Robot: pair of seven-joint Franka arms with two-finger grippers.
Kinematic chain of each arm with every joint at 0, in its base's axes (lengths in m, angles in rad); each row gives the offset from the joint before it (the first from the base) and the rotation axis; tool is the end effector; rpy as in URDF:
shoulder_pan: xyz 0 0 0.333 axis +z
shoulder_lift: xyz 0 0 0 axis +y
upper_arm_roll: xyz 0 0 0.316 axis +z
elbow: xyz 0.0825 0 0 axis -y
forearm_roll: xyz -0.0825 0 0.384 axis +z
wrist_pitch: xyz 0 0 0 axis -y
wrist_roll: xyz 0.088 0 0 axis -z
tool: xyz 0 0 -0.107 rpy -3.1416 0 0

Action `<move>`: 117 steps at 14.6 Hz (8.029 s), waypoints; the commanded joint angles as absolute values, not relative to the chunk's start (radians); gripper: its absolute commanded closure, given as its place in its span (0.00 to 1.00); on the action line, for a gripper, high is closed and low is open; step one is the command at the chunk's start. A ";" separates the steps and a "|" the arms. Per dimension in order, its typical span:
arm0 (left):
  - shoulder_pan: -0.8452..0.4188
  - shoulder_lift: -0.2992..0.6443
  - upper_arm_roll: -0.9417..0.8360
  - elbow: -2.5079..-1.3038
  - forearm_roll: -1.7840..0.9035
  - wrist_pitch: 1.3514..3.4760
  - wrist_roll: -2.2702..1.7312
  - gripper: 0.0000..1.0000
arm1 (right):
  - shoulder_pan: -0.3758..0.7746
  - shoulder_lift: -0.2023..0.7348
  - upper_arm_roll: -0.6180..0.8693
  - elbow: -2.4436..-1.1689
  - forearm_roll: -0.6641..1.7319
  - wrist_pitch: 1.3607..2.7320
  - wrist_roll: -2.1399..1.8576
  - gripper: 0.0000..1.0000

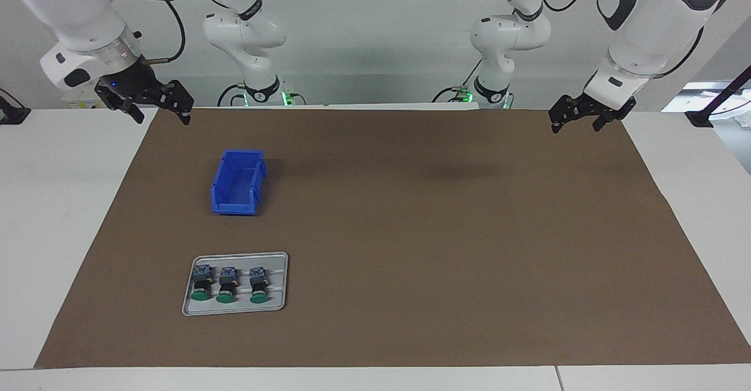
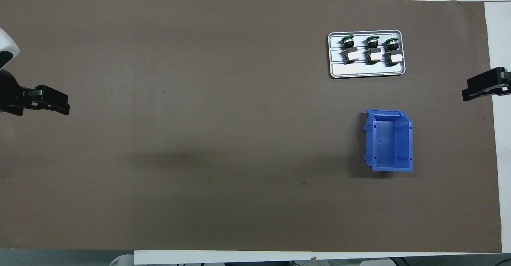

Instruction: Place and press button with both arms

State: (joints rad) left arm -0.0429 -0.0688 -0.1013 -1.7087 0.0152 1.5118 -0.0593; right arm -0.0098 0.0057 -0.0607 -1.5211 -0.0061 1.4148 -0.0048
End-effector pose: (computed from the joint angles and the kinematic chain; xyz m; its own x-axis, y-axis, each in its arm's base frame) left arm 0.5176 -0.0751 0.5922 0.9886 -0.0816 -0.1265 -0.0860 -0.9959 -0.0297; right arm 0.5384 -0.0386 0.6317 0.9915 -0.0662 -0.1118 -0.0659 -0.9978 0.0059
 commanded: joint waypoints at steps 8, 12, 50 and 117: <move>-0.041 -0.091 -0.100 -1.726 0.025 1.523 -0.052 0.00 | -0.020 -0.017 -0.057 -1.548 0.008 1.417 -0.032 0.00; -0.040 -0.090 -0.098 -1.713 0.026 1.525 -0.054 0.00 | 0.001 -0.011 -0.034 -1.571 0.064 1.469 -0.038 0.00; -0.037 -0.092 -0.094 -1.721 0.026 1.526 -0.072 0.00 | 0.104 0.623 0.011 -1.566 0.041 2.284 -0.185 0.79; -0.090 -0.112 -0.104 -1.776 0.026 1.555 -0.451 0.00 | 0.143 0.089 0.009 -1.560 0.092 1.550 0.624 0.01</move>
State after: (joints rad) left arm -0.0519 -0.0738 -0.1051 -1.7236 0.0152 1.5214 -0.3583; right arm 0.1920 0.1609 -0.0011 -1.5278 0.0982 1.5937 0.8207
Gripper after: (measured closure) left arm 0.000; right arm 0.009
